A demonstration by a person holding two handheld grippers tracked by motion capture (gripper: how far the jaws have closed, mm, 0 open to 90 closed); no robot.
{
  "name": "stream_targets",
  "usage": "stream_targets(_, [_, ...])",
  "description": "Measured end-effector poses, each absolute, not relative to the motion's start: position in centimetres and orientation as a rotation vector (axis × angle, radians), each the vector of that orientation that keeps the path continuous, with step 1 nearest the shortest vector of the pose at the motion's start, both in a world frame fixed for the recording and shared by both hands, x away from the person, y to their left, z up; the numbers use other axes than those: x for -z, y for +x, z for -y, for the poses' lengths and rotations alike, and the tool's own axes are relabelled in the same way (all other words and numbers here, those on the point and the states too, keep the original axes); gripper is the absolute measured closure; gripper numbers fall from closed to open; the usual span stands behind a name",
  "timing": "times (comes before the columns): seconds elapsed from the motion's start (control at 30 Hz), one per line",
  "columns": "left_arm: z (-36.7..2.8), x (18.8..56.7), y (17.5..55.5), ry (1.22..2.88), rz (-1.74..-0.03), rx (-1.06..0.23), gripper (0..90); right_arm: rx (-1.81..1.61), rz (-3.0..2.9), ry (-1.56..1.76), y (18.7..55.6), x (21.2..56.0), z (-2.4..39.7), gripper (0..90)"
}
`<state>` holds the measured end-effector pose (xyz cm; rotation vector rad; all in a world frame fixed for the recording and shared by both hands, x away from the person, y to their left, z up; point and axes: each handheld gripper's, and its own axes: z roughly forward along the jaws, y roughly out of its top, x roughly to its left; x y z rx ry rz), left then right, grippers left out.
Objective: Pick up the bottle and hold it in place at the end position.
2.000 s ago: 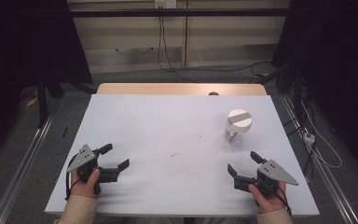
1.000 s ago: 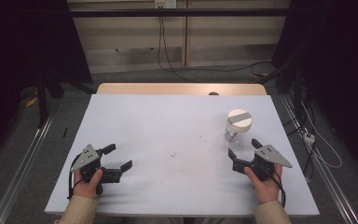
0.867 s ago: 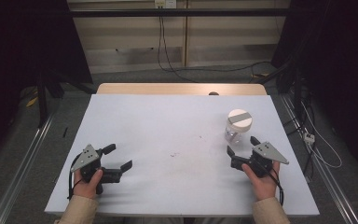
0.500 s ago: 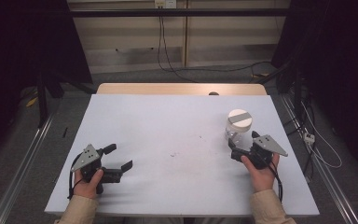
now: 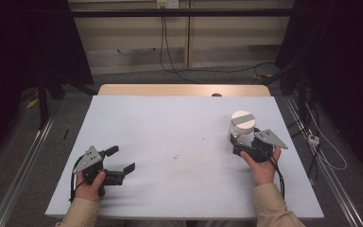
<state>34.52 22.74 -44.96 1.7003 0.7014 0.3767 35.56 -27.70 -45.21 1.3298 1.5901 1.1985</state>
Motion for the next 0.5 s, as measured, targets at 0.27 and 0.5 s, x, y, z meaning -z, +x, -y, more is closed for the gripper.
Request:
stream_targets(0.27, [-22.7,45.0,34.5,1.712,-0.7,-0.372,3.0,-1.172,-1.585,1.359,36.8,45.3,27.8,4.5])
stream_targets(0.5, [-22.6,45.1,34.6,1.715,-0.702,-0.368,3.0,-1.17,-1.576,1.394,37.7,45.9,27.9,5.0])
